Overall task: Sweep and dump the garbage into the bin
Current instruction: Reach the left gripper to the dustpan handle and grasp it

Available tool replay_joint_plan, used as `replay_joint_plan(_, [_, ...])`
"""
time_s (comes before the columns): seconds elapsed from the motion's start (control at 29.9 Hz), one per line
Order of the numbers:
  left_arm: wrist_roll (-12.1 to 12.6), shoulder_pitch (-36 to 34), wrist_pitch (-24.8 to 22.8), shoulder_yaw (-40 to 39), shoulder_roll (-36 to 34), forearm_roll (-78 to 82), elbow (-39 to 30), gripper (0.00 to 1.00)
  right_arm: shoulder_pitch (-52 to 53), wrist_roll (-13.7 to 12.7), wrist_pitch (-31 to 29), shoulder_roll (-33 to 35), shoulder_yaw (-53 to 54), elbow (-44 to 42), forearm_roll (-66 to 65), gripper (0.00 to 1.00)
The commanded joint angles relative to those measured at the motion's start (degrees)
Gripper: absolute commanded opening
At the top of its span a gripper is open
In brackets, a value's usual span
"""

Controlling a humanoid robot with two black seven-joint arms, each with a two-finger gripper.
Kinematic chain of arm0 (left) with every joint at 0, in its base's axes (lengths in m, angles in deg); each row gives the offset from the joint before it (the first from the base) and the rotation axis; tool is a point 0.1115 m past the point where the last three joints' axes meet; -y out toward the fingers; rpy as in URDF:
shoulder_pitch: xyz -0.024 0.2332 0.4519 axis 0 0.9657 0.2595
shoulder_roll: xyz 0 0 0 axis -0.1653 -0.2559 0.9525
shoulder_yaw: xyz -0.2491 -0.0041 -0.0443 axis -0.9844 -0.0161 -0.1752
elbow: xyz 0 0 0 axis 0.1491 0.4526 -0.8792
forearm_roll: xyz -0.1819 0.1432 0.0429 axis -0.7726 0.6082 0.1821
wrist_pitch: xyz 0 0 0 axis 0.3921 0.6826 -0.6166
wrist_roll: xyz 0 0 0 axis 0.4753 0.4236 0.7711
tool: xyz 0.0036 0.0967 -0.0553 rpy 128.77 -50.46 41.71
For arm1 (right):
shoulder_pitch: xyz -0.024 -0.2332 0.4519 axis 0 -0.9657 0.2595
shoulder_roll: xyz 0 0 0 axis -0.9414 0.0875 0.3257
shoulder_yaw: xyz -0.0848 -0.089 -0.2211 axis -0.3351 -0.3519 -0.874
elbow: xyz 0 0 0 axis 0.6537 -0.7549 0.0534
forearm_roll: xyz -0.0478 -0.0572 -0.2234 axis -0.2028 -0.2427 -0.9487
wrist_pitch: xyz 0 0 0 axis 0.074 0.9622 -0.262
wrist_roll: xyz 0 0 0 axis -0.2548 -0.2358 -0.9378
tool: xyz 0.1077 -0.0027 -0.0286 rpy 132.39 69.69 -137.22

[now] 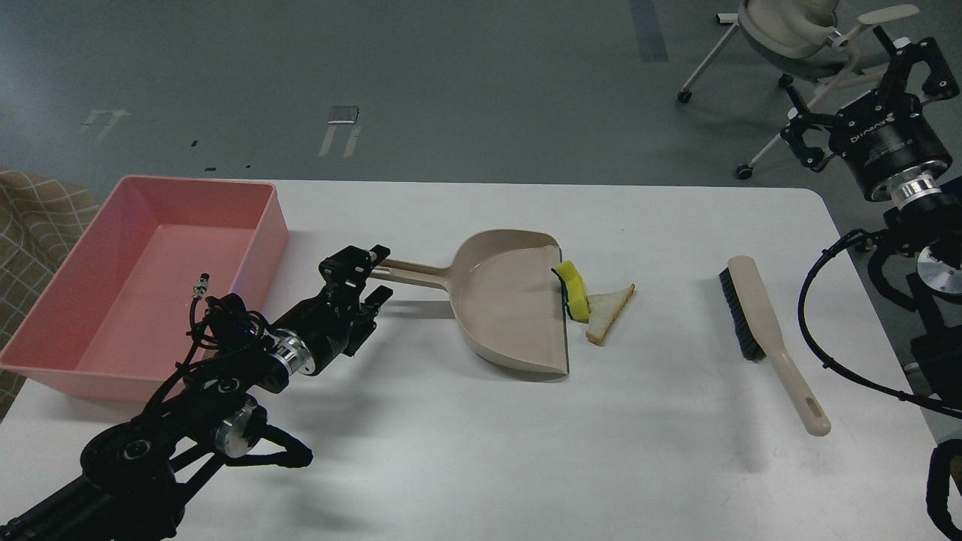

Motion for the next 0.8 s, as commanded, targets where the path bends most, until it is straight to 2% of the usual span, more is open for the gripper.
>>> replay_joint_plan(0.0, [-0.07,-0.62,-0.01,0.43,0.55,-0.02,1.95,0.72,-0.08,0.00,0.00,0.00,0.04,-0.03,0.00,1.00])
replay_joint_plan(0.23, [-0.07,-2.29,-0.01,0.87,1.33,-0.02,2.30,0.72,-0.08,0.00,0.00,-0.26,0.04,-0.03,0.00,1.00])
replay_joint_plan(0.5, [-0.16,-4.58,-0.01,1.39,3.71,-0.02,6.78,0.72,-0.08,0.00,0.09,-0.35,0.04,-0.12,0.00,1.00])
replay_joint_plan(0.77, [-0.25,-5.72,-0.01,1.74,5.11,-0.02,6.88,0.72,-0.08,0.00,0.00,0.00,0.04,-0.20,0.00,1.00])
